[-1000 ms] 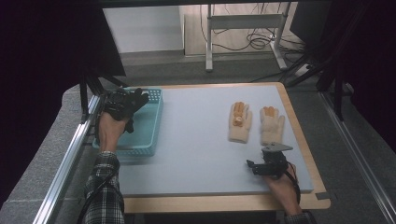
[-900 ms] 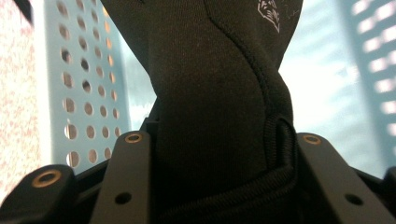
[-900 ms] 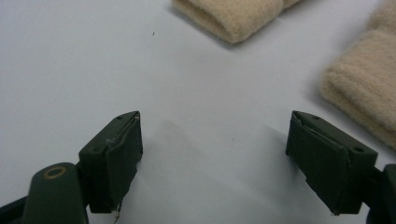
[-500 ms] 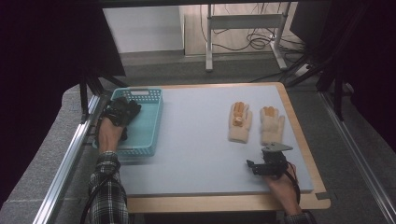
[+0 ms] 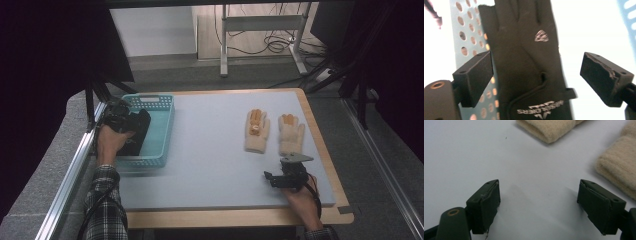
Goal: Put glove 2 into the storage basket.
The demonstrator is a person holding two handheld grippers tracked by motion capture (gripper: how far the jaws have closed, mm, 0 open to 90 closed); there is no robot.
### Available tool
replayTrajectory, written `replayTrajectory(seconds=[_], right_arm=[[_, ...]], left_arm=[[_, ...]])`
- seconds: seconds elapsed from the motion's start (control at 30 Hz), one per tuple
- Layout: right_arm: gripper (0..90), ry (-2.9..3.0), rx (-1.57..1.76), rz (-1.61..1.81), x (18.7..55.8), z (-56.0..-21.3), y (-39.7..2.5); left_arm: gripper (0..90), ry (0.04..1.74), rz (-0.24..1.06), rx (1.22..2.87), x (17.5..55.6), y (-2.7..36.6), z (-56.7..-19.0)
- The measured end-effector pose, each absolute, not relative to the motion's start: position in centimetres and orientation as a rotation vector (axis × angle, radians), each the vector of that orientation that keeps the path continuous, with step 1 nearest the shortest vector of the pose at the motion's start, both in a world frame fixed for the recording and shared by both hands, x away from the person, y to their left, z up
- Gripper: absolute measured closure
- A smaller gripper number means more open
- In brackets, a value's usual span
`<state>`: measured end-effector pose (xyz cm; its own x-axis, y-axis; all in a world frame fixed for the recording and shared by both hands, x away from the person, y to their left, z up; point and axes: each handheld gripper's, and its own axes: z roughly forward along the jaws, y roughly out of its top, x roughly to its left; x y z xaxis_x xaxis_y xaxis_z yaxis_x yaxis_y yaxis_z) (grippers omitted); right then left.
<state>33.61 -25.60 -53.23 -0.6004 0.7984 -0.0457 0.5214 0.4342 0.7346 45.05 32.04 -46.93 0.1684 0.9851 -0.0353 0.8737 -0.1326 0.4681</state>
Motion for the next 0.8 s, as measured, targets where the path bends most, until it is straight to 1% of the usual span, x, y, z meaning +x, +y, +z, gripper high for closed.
replayTrajectory(seconds=[0.2,0.57,0.63,0.8], right_arm=[[18.2,2.305,1.123,0.979,33.6,-53.2,-25.6],[18.2,2.305,1.125,0.979,33.6,-53.2,-25.6],[18.2,2.306,1.126,0.979,33.6,-53.2,-25.6],[18.1,2.306,1.127,0.979,33.6,-53.2,-25.6]], left_arm=[[7.5,1.650,0.318,1.946,43.7,31.9,-45.7],[2.8,1.414,0.332,1.943,41.6,29.0,-43.7],[1.0,1.371,0.328,1.942,41.2,28.3,-43.3],[0.0,1.271,0.336,1.949,40.1,26.3,-42.5]])
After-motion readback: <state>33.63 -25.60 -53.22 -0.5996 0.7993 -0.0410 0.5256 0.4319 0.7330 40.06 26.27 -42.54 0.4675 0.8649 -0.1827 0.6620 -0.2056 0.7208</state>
